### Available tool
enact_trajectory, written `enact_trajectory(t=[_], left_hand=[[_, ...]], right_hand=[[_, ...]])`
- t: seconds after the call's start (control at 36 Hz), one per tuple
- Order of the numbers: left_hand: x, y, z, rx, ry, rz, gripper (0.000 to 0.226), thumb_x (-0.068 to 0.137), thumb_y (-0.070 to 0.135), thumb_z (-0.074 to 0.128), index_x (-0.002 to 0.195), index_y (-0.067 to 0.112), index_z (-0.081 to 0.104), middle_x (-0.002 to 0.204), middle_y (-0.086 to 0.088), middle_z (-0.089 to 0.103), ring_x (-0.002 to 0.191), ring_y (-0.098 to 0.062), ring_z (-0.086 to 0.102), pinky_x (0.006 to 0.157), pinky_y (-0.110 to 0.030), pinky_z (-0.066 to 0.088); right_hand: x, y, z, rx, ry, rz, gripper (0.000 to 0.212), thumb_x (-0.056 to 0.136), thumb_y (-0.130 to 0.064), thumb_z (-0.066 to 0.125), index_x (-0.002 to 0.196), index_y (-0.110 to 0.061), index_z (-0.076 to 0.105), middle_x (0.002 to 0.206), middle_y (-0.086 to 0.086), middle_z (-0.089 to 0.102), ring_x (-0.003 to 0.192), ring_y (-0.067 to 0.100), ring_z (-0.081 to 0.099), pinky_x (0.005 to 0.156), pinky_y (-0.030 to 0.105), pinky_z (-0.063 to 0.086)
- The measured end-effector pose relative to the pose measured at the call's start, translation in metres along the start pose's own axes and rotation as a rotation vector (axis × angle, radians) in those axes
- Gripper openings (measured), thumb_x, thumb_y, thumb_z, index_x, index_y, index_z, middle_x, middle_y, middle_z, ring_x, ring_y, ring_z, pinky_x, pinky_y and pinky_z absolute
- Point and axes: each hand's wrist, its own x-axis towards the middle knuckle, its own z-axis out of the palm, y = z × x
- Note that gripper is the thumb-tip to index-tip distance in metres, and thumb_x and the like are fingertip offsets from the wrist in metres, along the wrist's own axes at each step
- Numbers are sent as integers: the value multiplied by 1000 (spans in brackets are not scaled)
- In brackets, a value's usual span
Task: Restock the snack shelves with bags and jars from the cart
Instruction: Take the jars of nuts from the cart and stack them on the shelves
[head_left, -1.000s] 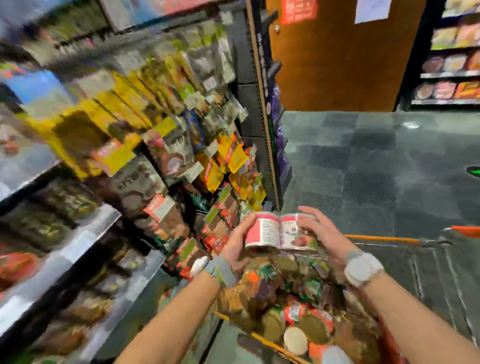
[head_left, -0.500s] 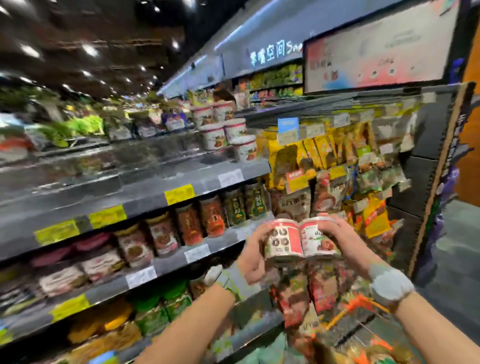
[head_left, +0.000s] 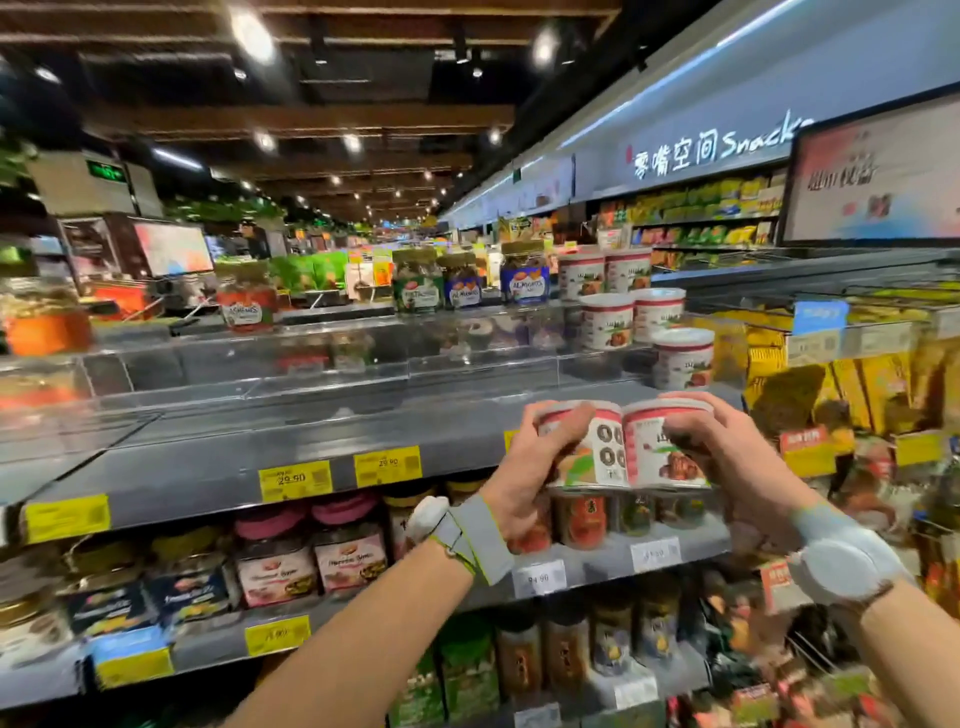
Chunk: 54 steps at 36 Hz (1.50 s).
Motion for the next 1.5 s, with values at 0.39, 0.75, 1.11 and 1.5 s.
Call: enact_trajectory(t=[0.39, 0.75, 1.11, 1.5], left_hand=[[48, 50, 18, 175, 43, 141, 70, 72, 31, 90, 130, 34, 51, 112, -14, 70, 104, -40, 67, 85, -48, 57], [94, 59, 53, 181, 342, 265, 74, 73, 21, 88, 133, 28, 44, 121, -7, 62, 94, -24, 73, 86, -47, 58], [114, 50, 47, 278, 414, 278, 84, 67, 21, 91, 135, 29, 43, 126, -9, 61, 106, -28, 70, 89, -46, 59], [124, 43, 30, 346, 407, 280, 94, 46, 47, 95, 126, 43, 47, 133, -9, 57, 112, -28, 66, 98, -53, 54]], right_hand=[[86, -51, -38, -265, -111, -130, 28, 79, -29, 80, 106, -23, 74, 99, 0, 76, 96, 21, 70, 79, 33, 58], [179, -82, -76, -518, -266, -267, 30, 74, -29, 85, 99, -27, 68, 105, -12, 69, 85, 4, 65, 63, 22, 49], [223, -39, -58, -919, -503, -277, 43, 68, -52, 85, 92, -26, 61, 100, -13, 61, 92, 10, 58, 73, 34, 45], [236, -17, -60, -1081, -546, -379, 36, 72, -49, 80, 88, -25, 59, 98, -11, 61, 89, 12, 58, 75, 33, 50]])
